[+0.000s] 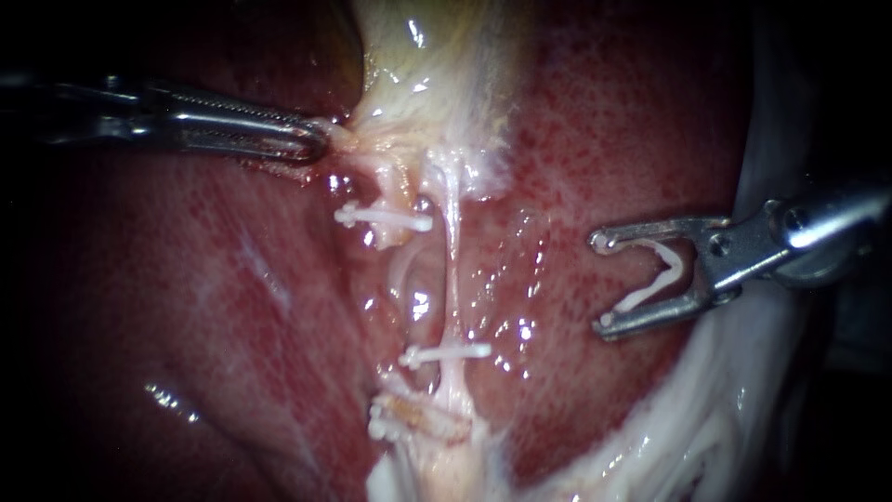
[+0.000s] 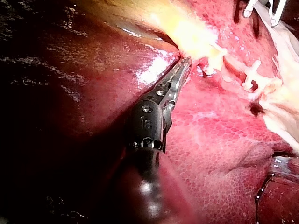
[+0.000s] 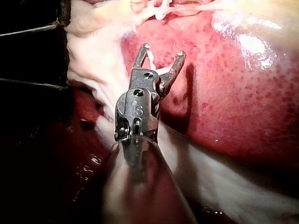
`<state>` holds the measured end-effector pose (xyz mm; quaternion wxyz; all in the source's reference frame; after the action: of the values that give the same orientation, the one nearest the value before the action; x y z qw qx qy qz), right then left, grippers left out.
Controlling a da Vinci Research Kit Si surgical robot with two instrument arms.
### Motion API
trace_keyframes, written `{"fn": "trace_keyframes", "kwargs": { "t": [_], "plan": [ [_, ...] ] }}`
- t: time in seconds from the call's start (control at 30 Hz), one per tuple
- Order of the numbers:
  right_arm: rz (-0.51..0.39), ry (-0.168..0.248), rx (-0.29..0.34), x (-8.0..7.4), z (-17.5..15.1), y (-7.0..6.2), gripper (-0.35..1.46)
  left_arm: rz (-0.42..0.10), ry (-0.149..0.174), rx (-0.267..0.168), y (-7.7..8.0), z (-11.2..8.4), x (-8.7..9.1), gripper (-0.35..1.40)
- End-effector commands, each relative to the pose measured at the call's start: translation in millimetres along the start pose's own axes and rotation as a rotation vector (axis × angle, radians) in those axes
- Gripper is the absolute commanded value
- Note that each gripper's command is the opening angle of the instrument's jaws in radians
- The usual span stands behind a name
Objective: Clipping second clip right tube
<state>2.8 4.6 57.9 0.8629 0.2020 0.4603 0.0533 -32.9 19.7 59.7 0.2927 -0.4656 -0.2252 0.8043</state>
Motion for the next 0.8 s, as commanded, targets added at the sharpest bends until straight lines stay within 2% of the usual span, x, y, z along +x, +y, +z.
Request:
{"fn": "trace_keyframes", "kwargs": {
  "t": [0.03,0.17,0.37,0.43,0.57,0.8],
  "plan": [
    [0.000,0.000,0.000,0.0,0.0,0.0,0.50,-0.001,0.000,-0.004,0.0,-0.3,0.3,-0.35],
    [0.000,0.000,0.000,-0.1,0.0,0.0,0.50,-0.012,0.002,0.006,0.3,-2.9,2.2,-0.35],
    [0.000,0.000,0.000,0.0,0.0,0.0,0.50,-0.001,0.047,0.024,1.2,-6.9,4.8,-0.35],
    [0.001,0.006,-0.002,0.1,0.1,0.0,0.50,0.002,0.050,0.026,1.5,-7.4,5.1,-0.35],
    [0.007,0.048,0.029,0.8,0.7,-0.1,0.50,0.001,0.050,0.027,1.7,-7.4,5.2,-0.35],
    [0.208,0.138,0.096,2.9,3.4,-0.3,0.50,0.001,0.050,0.029,1.8,-7.3,5.2,-0.35]
  ]
}}
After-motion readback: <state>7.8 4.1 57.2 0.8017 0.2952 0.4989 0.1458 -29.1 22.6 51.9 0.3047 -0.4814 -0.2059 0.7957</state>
